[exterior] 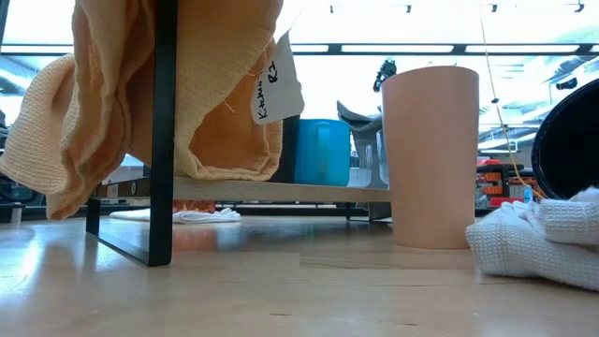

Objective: Stack small to large cups/mugs on shelf
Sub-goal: Put the dark blue mug on the shelf

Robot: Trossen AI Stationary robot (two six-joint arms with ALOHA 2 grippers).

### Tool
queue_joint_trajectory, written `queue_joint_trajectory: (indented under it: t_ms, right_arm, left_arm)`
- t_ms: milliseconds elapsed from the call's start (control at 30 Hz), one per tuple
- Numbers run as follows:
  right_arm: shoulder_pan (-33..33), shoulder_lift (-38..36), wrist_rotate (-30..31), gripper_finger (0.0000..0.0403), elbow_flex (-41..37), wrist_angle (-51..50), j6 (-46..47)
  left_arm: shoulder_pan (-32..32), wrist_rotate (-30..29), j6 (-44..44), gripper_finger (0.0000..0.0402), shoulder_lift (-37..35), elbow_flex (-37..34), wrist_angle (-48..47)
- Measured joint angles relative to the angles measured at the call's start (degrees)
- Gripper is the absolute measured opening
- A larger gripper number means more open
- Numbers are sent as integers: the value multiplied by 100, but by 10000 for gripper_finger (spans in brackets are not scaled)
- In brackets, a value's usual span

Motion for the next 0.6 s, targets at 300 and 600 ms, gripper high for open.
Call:
queue_joint_trajectory:
  t_ms: [300,600]
  right_arm:
    - [-6,801,146,118,2,44,-458]
    - [-33,1241,169,118,2,-105,-555]
  left_arm:
    - [0,0,3,60,0,-1,4]
    - [0,0,0,67,0,0,21]
